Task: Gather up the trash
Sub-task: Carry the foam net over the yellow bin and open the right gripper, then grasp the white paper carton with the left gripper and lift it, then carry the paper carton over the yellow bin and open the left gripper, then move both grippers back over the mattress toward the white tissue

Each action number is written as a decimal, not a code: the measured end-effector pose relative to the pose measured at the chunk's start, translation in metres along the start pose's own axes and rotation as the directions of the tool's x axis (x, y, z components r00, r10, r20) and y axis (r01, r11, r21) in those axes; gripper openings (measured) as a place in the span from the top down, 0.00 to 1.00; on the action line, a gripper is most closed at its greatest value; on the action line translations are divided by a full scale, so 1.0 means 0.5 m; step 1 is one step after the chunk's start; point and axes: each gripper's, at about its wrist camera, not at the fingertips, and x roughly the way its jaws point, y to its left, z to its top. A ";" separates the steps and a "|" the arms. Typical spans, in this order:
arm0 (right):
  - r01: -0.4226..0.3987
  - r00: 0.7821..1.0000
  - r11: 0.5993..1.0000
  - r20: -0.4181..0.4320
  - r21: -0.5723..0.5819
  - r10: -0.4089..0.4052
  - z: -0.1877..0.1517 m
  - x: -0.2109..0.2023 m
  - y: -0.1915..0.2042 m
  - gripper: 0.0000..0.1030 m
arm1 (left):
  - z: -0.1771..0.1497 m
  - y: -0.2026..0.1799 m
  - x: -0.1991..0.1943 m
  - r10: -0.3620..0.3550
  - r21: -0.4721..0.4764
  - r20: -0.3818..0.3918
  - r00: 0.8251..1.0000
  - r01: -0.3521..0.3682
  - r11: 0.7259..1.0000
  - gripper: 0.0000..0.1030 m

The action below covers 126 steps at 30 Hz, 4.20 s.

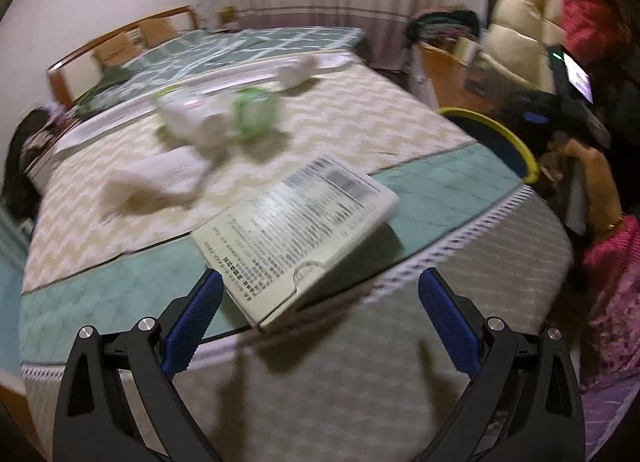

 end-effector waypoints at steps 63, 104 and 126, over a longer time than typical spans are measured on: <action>-0.104 0.992 0.993 0.083 0.053 0.100 -0.026 -0.122 -0.085 0.51 | 0.299 -0.128 0.218 -0.125 0.157 -0.100 0.987 0.140 0.978 0.28; -0.136 0.991 0.991 0.011 0.019 0.136 -0.055 -0.112 -0.075 0.51 | 0.370 -0.122 0.103 -0.152 0.045 0.168 0.974 0.146 0.988 0.05; -0.386 0.922 0.880 -0.100 -0.276 0.373 -0.075 -0.143 0.356 0.51 | 0.133 0.451 -0.081 0.476 -0.403 0.296 0.828 -0.343 0.848 0.05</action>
